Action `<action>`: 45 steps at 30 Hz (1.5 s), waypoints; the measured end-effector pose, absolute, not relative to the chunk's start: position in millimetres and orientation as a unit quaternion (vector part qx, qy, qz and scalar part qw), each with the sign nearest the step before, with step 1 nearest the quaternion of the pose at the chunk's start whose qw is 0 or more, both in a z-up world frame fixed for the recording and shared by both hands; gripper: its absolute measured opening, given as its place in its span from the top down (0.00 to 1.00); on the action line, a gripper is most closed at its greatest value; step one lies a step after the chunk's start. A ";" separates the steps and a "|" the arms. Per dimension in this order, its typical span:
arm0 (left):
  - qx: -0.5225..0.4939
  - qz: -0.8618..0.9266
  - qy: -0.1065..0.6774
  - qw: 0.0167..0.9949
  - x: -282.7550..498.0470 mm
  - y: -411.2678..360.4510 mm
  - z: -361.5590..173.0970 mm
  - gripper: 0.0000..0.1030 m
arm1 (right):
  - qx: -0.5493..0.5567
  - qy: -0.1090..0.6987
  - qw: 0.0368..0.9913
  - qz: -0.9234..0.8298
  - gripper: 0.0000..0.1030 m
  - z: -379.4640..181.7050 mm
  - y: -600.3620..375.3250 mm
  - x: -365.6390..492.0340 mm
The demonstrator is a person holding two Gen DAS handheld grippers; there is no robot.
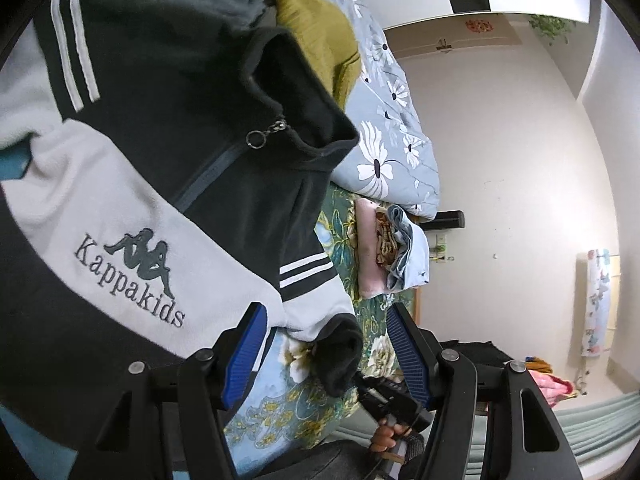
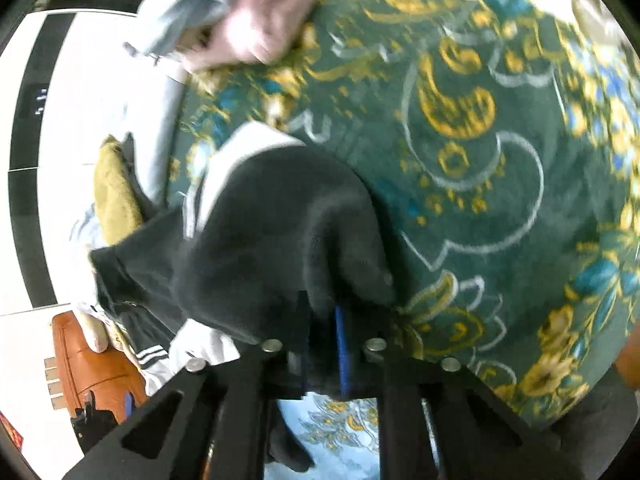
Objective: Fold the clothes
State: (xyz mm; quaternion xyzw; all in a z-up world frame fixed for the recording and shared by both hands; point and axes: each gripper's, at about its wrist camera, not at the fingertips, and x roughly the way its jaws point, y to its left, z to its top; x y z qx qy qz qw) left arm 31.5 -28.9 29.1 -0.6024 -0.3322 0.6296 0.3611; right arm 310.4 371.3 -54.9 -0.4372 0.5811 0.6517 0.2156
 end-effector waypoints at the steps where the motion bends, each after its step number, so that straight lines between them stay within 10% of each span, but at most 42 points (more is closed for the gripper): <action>1: -0.598 0.633 -0.331 0.363 34.2 -30.3 33.9 0.36 | -0.434 0.568 0.220 0.663 0.93 -47.6 375.5 310.6; 13: -0.606 0.667 -0.323 0.290 69.5 -90.8 35.0 0.36 | -0.446 0.247 0.301 0.806 0.94 50.6 448.1 302.3; 18: -0.611 0.676 -0.325 0.251 60.8 -130.4 20.9 0.36 | -0.524 0.279 0.307 0.744 0.92 -22.2 466.6 308.9; 26: -0.612 0.723 -0.253 0.194 39.8 -192.7 -9.4 0.36 | -0.468 0.282 0.355 0.758 0.83 38.4 455.5 323.2; 32: -0.606 0.756 -0.187 0.160 31.2 -231.7 -40.9 0.36 | -0.498 0.374 0.143 0.769 0.53 24.0 331.4 255.0; 45: -0.587 0.778 -0.071 0.213 22.7 -260.7 -75.6 0.34 | -0.671 0.401 -0.001 0.624 0.52 -83.9 159.2 206.6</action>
